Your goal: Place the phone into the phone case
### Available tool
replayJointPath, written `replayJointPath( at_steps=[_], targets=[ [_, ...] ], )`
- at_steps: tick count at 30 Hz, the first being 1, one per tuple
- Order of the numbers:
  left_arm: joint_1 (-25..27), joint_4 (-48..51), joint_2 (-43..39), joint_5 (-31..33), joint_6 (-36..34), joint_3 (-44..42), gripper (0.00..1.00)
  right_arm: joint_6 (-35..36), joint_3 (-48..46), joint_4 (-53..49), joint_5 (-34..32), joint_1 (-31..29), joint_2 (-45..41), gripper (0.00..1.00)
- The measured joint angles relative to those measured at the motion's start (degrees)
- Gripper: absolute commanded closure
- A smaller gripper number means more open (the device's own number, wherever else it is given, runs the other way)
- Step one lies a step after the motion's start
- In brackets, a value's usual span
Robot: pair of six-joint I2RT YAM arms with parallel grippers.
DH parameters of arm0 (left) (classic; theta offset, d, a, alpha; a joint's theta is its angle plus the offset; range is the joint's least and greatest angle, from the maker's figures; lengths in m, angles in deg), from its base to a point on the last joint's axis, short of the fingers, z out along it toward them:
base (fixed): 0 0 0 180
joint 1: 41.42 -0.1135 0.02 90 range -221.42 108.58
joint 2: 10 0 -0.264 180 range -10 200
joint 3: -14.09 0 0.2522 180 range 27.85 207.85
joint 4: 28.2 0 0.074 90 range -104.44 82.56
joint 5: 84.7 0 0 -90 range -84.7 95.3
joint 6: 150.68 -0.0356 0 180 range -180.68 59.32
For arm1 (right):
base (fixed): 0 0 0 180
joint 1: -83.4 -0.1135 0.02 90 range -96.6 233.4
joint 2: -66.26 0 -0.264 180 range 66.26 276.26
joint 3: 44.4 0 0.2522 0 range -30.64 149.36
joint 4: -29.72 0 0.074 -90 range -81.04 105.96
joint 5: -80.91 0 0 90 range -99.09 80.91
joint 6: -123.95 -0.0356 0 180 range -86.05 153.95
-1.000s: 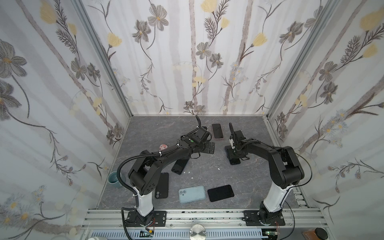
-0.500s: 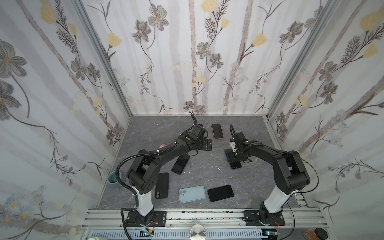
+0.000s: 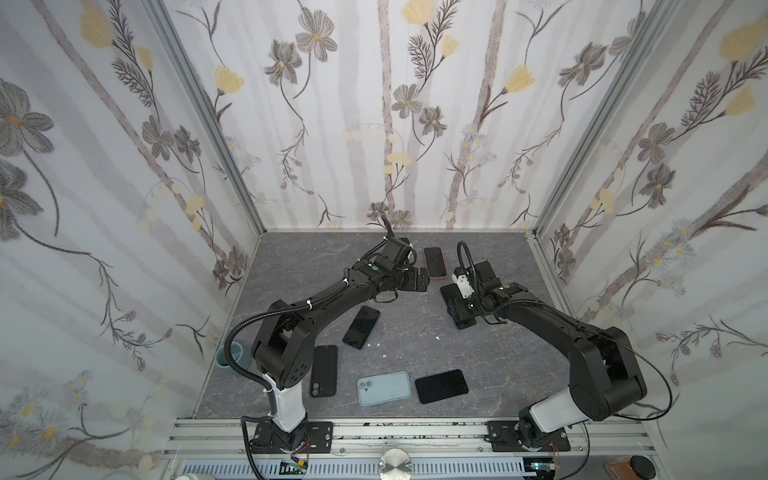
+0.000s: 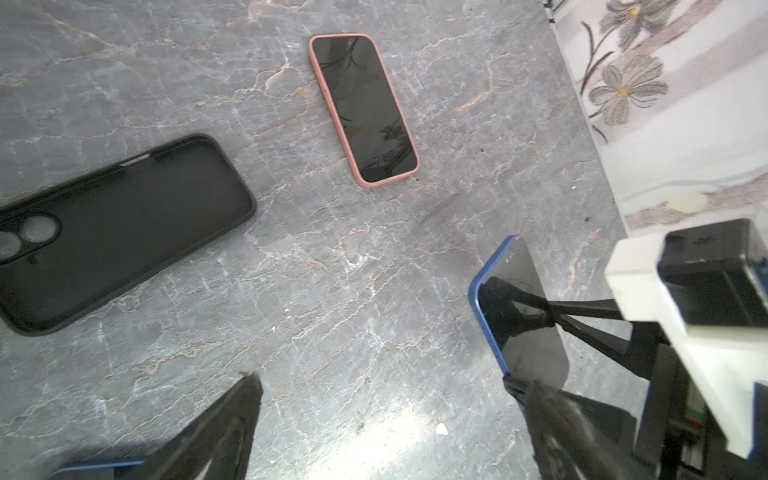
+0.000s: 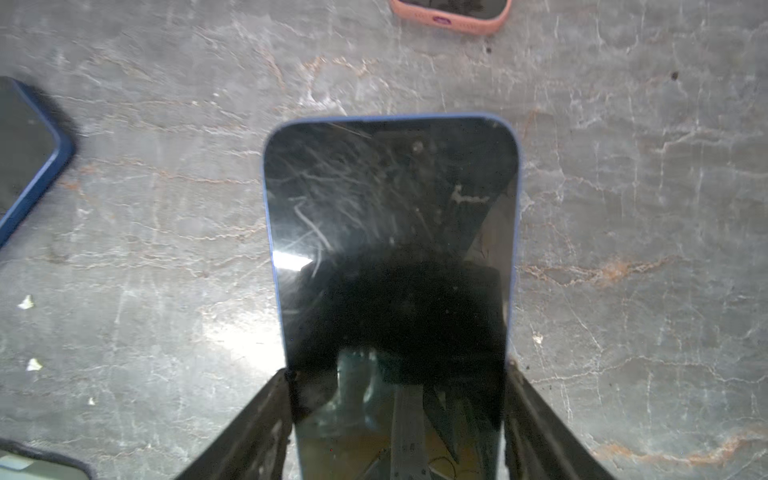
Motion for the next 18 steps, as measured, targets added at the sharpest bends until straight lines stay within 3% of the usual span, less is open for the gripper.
replayJointPath(
  at_steps=[11, 18],
  targets=[
    [-1.7, 2.4, -3.8, -8.7, 0.1, 5.3, 0.08, 4.9, 0.0, 5.1, 2.0, -7.3, -8.4, 0.45],
    [-2.1, 4.7, -7.1, -10.5, 0.1, 5.3, 0.11, 7.0, 0.0, 7.2, 2.4, -9.9, -10.6, 0.46]
  ],
)
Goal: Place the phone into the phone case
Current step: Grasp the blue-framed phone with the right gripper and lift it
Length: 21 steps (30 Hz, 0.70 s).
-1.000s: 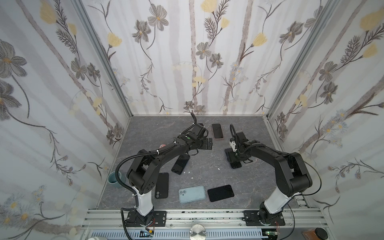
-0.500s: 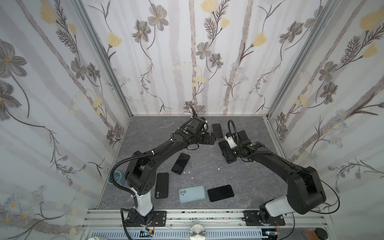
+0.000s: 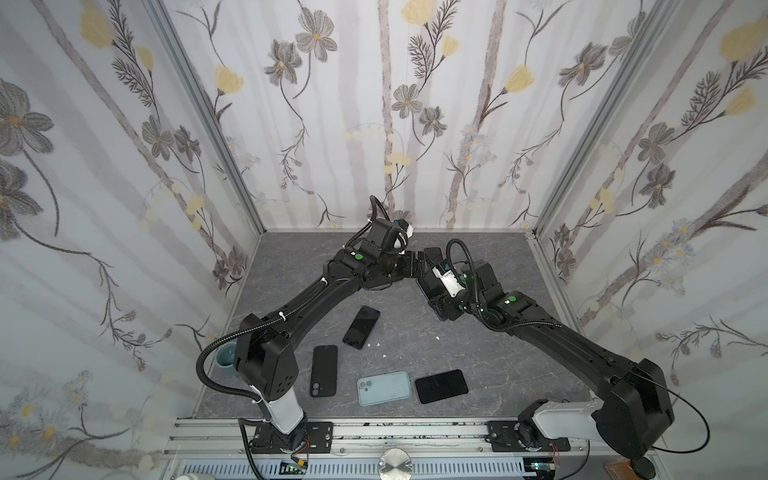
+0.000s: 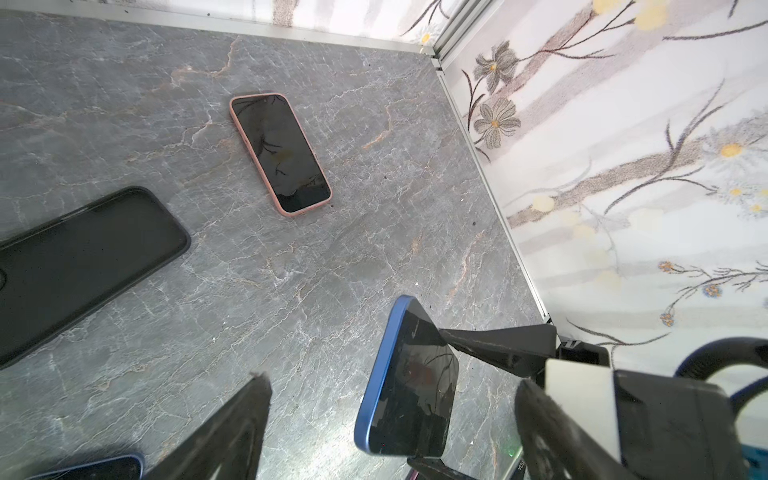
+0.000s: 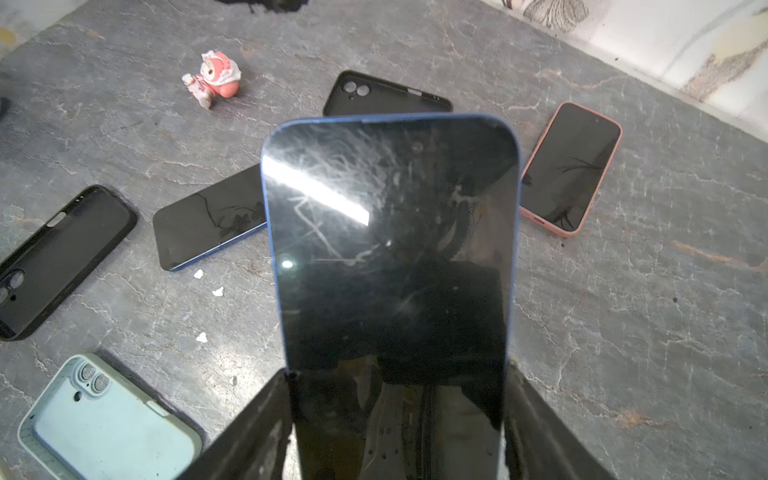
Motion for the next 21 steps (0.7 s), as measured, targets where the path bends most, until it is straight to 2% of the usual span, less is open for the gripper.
replayJointPath(
  at_steps=[10, 19, 21],
  targets=[
    [-0.3, 2.0, -4.0, -4.3, 0.0, -0.9, 0.20, 3.0, -2.4, 4.6, 0.7, -2.9, -5.4, 0.47],
    [-0.3, 2.2, -5.4, -9.7, -0.1, -2.8, 0.47, 4.8, -2.8, 7.3, 1.0, -4.0, -7.3, 0.47],
    [-0.3, 2.2, -5.4, -10.8, -0.1, -3.0, 0.51, 5.0, -2.7, 7.2, 1.0, -4.5, -7.3, 0.48]
  ],
)
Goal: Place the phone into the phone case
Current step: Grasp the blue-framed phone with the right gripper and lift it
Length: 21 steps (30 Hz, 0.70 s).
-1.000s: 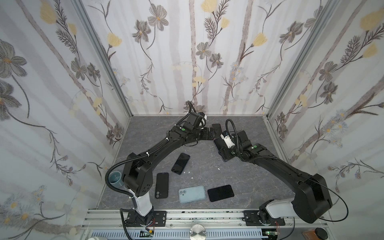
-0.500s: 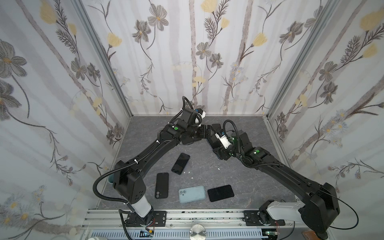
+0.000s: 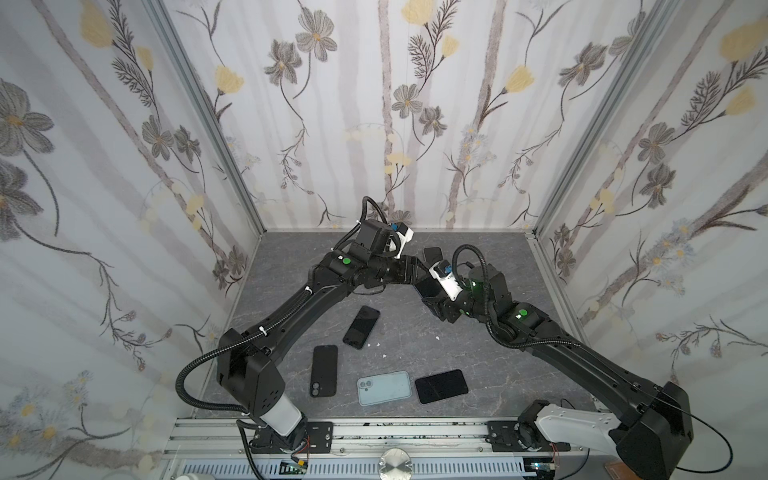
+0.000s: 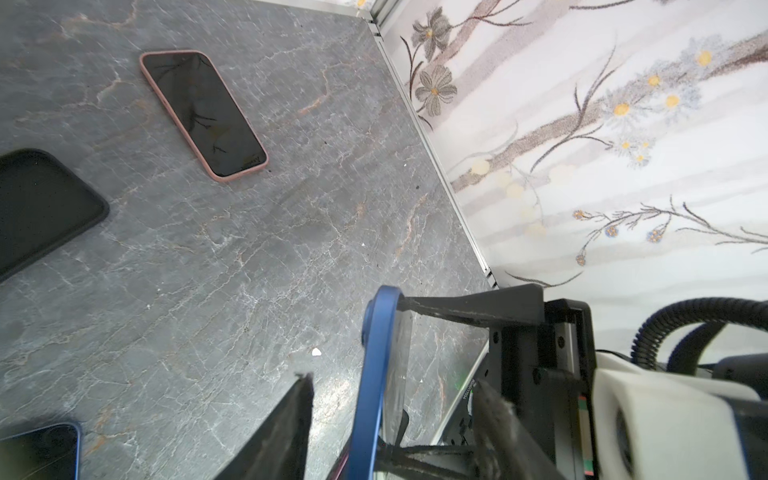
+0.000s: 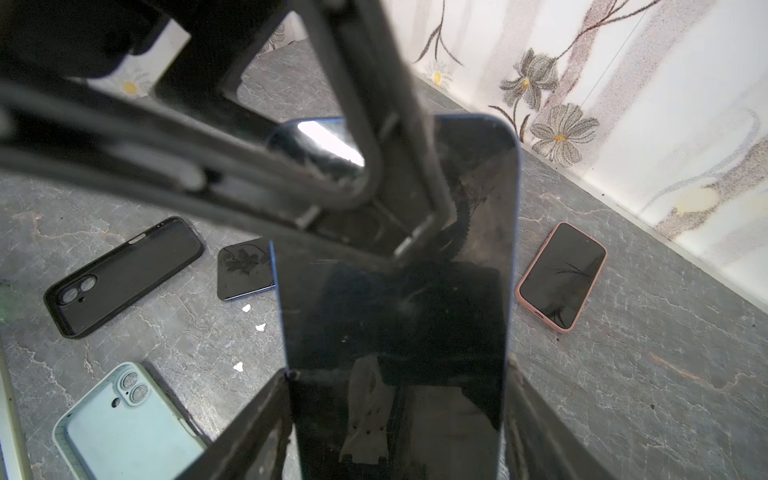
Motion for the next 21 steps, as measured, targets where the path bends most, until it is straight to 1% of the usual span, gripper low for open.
replayJointPath(
  at_steps=[5, 6, 11, 15, 17, 21],
  targets=[
    [0.0, 0.0, -0.3, -1.5, -0.2, -0.7, 0.58, 0.1, 0.1, -0.1, -0.2, -1.0, 0.0, 0.48],
    [0.0, 0.0, -0.3, -1.6, -0.2, -0.9, 0.62, 0.2, 0.1, -0.1, -0.2, -1.2, 0.0, 0.48],
    [0.0, 0.0, -0.3, -1.6, -0.2, -1.1, 0.67, 0.4, 0.1, -0.2, -1.2, -1.9, 0.0, 0.49],
    [-0.1, 0.0, -0.4, -0.8, -0.2, -1.2, 0.73, 0.5, 0.1, -0.1, -1.7, -2.2, 0.0, 0.50],
    [-0.2, 0.0, -0.5, -0.3, -0.4, -1.2, 0.78, 0.9, 0.1, -0.2, -2.3, -2.3, 0.0, 0.50],
    [-0.2, 0.2, -0.5, -0.1, -1.2, -1.2, 0.91, 1.0, 0.2, -0.1, -2.7, -2.3, 0.0, 0.49]
  ],
)
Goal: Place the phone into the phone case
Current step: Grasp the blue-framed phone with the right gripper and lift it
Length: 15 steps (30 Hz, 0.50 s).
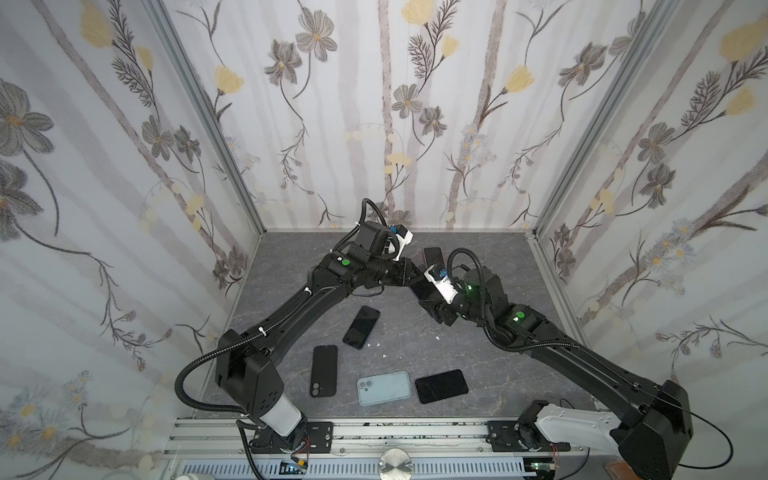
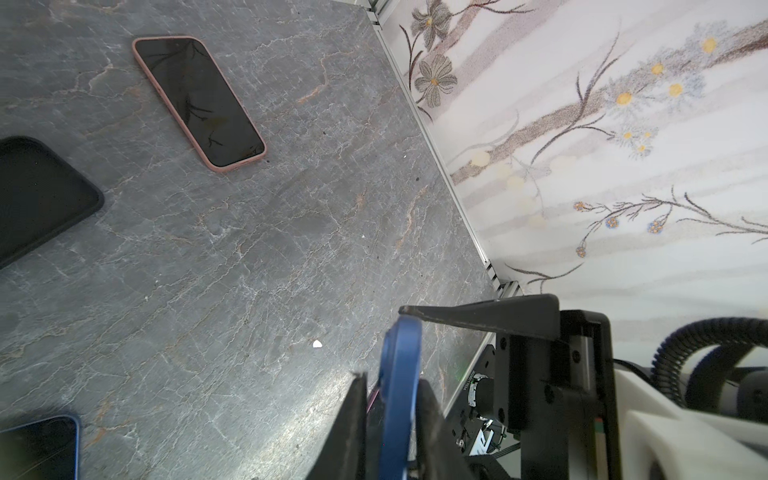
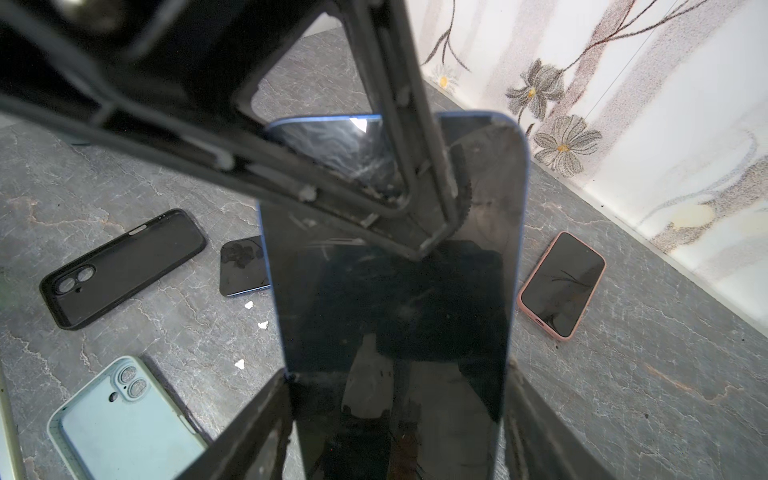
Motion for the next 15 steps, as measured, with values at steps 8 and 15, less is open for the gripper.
replayJointPath(
  at_steps=[8, 15],
  targets=[
    [-0.1, 0.0, -0.2, -0.1, -2.2, 0.0, 0.96, 0.0, 0.0, 0.0, 0.2, 0.0, 0.1, 0.48],
    [-0.4, -0.3, -0.9, 0.5, -2.5, -0.5, 1.00, 0.2, 0.2, 0.9, 0.0, 0.0, 0.7, 0.27]
  ],
)
